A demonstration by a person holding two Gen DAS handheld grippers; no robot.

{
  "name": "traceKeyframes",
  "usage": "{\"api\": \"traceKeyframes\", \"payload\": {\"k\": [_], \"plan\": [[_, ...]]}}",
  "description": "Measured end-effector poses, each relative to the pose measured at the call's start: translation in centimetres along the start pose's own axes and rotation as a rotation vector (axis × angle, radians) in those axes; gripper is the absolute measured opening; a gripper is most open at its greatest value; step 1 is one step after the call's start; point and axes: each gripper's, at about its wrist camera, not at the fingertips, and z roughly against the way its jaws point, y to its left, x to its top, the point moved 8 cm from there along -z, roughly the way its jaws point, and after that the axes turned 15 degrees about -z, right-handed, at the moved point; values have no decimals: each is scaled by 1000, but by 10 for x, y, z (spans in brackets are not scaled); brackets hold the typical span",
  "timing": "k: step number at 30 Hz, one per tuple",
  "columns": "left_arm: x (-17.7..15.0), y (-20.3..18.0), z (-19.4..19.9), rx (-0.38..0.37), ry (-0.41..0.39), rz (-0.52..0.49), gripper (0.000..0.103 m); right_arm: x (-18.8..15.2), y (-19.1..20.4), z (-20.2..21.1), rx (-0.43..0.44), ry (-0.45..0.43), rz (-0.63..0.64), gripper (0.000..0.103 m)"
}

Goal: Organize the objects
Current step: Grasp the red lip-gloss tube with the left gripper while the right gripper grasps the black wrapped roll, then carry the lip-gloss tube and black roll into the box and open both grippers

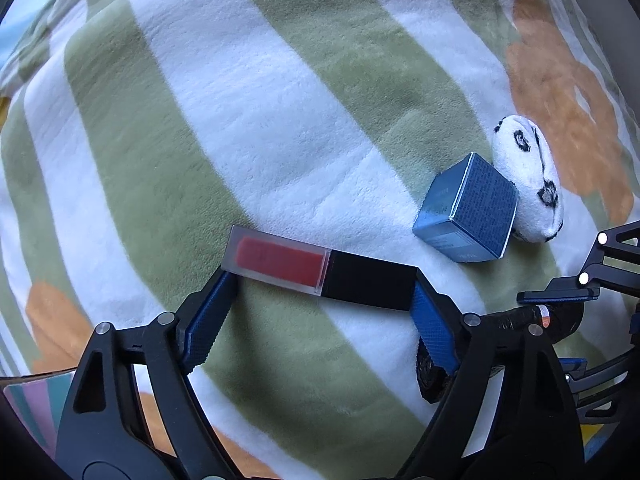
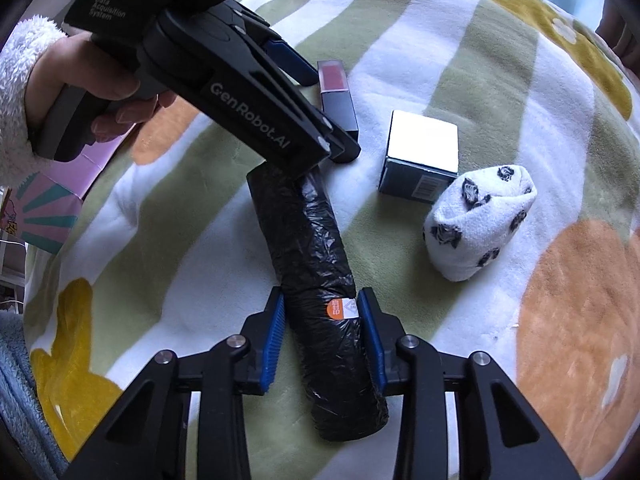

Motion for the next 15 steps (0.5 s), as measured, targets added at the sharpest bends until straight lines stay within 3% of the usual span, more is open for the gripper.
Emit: {"api": "traceKeyframes", "payload": {"k": [8, 15], "plan": [[2, 2, 9, -1, -4, 24, 82, 0, 1, 8, -3, -15, -21, 29], [4, 4, 42, 15, -50, 67, 82, 2, 0, 30, -2, -44, -66, 29]]}}
